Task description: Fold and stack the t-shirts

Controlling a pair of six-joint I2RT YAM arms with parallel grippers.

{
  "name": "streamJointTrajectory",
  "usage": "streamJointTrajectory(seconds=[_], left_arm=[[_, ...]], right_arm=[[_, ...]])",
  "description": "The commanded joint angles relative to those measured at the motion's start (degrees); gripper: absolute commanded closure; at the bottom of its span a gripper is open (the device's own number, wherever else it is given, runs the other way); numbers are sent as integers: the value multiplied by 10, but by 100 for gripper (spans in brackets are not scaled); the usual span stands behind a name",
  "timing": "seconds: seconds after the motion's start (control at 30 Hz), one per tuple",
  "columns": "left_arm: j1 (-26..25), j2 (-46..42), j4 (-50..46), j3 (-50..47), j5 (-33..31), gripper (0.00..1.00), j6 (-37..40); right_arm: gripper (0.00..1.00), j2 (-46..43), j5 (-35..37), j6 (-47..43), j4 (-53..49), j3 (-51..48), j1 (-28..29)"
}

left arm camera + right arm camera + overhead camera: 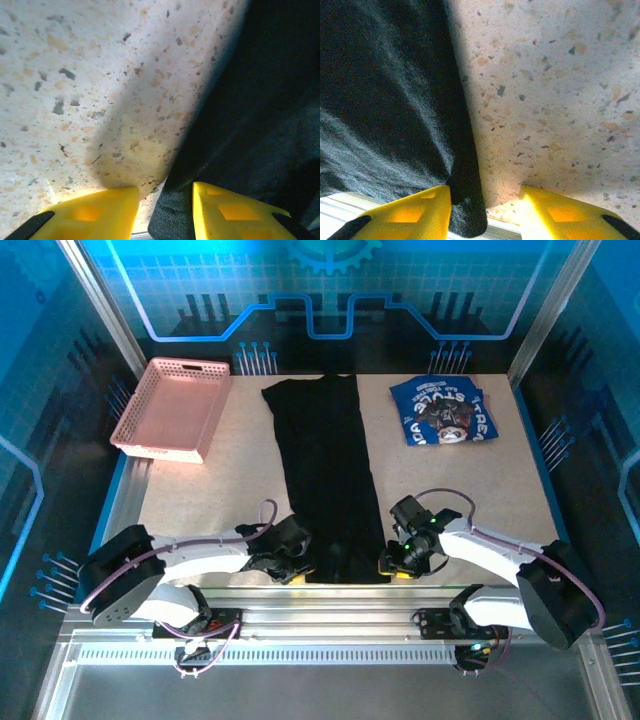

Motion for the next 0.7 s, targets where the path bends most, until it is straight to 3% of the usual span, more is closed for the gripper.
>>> streamJointTrajectory(seconds=[0.0, 0.33, 0.47, 0.67], left_arm=[[-25, 73, 167, 7, 21, 65, -11], [-27, 39, 133, 14, 18, 87, -3], [-31, -14, 70, 12, -1, 99, 4], [-41, -113, -23, 7, -38, 100, 5]], right_arm=[[64, 17, -50, 16, 45, 13, 32], [92, 25, -43, 14, 3, 51, 45], [97, -10, -35, 13, -41, 58, 45], [100, -84, -34, 38, -83, 53, 56]])
